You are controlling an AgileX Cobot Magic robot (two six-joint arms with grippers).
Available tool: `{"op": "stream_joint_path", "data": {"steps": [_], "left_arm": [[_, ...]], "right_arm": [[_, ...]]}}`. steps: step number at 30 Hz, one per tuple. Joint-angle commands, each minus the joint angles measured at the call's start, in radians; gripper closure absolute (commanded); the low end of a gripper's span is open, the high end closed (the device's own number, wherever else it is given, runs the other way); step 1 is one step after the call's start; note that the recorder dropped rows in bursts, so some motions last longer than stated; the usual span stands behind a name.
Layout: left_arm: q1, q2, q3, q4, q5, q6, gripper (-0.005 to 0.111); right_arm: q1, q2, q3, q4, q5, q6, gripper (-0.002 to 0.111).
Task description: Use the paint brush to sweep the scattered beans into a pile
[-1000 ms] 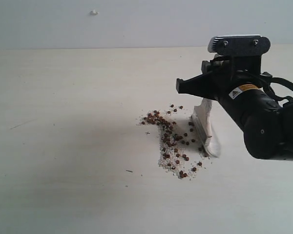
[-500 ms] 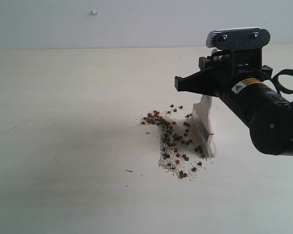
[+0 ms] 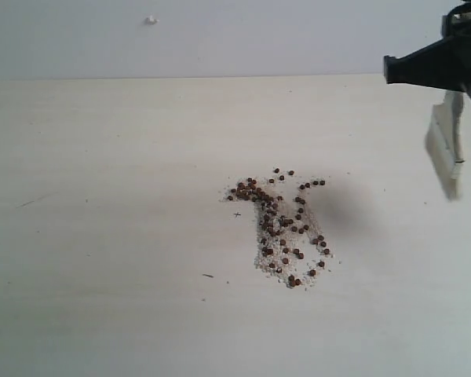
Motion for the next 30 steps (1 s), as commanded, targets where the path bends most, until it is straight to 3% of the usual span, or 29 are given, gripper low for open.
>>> {"op": "stream_joint_path", "data": {"steps": [1, 5, 7, 12, 16, 30], "left_arm": [[0.002, -0.001, 0.004, -0.008, 0.002, 0.003, 0.107], [0.002, -0.001, 0.004, -0.008, 0.002, 0.003, 0.107], [0.002, -0.001, 0.004, -0.008, 0.002, 0.003, 0.107], [0.002, -0.001, 0.004, -0.008, 0.002, 0.003, 0.107], [0.002, -0.001, 0.004, -0.008, 0.002, 0.003, 0.107], [0.002, -0.001, 0.004, -0.008, 0.002, 0.003, 0.107]], "right_arm": [[-0.130, 0.004, 0.006, -0.005, -0.010, -0.031, 0.108], [-0.253, 0.048, 0.006, -0.077, 0.004, -0.021, 0.108], [-0.281, 0.121, 0.006, -0.148, 0.050, 0.141, 0.108], [-0.281, 0.308, 0.006, -0.478, 0.003, 0.500, 0.108], [-0.281, 0.408, 0.003, -0.704, -0.142, 0.805, 0.108], [-0.281, 0.542, -0.213, -1.278, -0.084, 1.255, 0.108]]}}
